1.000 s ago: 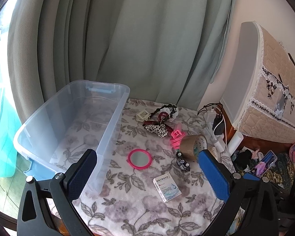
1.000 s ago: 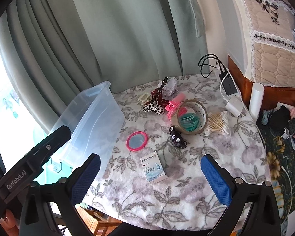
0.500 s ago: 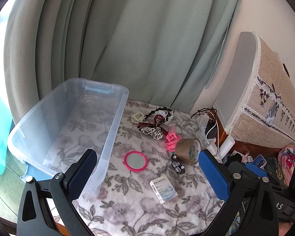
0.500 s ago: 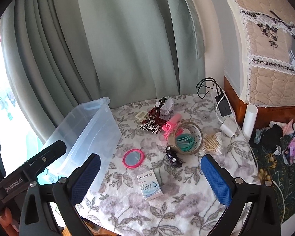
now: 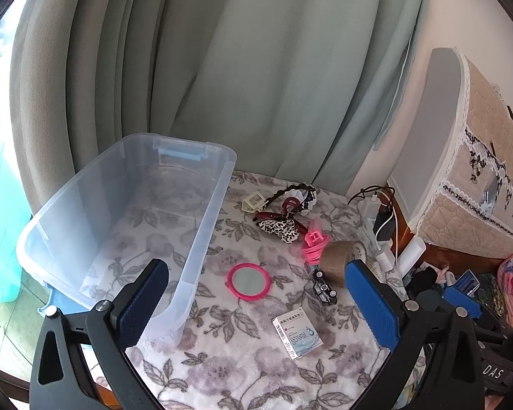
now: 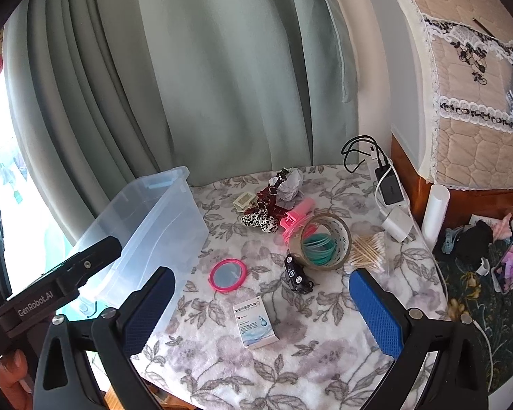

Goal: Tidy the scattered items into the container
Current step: 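Move both tools toward the items on the tablecloth, then grasp the ear drops box with the left tool while the right tool grasps the cotton swab bag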

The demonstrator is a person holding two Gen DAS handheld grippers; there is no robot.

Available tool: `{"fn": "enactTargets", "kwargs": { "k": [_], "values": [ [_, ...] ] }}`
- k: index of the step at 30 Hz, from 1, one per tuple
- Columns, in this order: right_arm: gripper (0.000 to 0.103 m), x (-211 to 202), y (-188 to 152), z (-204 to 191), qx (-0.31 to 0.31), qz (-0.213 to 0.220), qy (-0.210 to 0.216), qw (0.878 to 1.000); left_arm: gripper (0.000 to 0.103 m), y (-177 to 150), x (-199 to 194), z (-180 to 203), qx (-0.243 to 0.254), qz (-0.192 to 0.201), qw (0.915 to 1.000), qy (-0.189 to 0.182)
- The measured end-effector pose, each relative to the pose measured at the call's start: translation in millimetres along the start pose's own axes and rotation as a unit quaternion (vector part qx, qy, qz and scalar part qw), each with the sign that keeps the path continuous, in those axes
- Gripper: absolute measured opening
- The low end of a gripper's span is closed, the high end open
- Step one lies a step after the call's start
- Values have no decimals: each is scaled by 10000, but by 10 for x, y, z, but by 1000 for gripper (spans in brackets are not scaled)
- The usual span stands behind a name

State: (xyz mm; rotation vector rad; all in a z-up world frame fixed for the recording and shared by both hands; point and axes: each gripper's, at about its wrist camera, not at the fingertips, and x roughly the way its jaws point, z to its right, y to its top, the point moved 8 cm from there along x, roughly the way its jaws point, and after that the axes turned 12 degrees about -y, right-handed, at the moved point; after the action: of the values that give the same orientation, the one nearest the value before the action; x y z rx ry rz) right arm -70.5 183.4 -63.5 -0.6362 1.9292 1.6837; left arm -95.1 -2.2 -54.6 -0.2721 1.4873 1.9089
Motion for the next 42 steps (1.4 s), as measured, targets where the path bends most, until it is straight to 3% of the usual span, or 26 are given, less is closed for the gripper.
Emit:
{"fn": "enactTargets", "kwargs": {
  "k": [8, 12, 15, 21, 26, 32, 37, 42],
  "values": [
    [103, 19, -5, 79, -109, 321, -25, 9994, 103, -1, 112, 168, 161, -55, 9998, -46],
    [103, 95, 10, 323, 178, 298, -3, 9994, 103, -31, 194, 238, 88, -77, 9998, -133],
    [103, 193, -38, 526, 326, 118, -44, 9994, 103, -126, 341, 401, 188, -326, 9989, -279],
    [103, 455, -242, 948, 603, -387, -325, 9969, 103, -492, 753, 628, 641, -1064, 9922, 135],
    [103, 668, -426, 1192, 655, -674, -503, 9943, 103, -802, 1076, 502, 221, -1522, 9875, 340],
    [103, 989, -537, 1287, 654, -865, -521, 9927, 103, -998, 1366, 288, 163, -1753, 9793, 997],
    [95, 1364, -550, 1278, 495, -1031, -624, 9915, 101, -1120, 1605, 263, 165, -1982, 9742, 1065],
    [90, 1726, -571, 1315, 411, -1226, -784, 9885, 90, -1256, 1809, 192, 189, -2280, 9669, 1133]
  ]
}}
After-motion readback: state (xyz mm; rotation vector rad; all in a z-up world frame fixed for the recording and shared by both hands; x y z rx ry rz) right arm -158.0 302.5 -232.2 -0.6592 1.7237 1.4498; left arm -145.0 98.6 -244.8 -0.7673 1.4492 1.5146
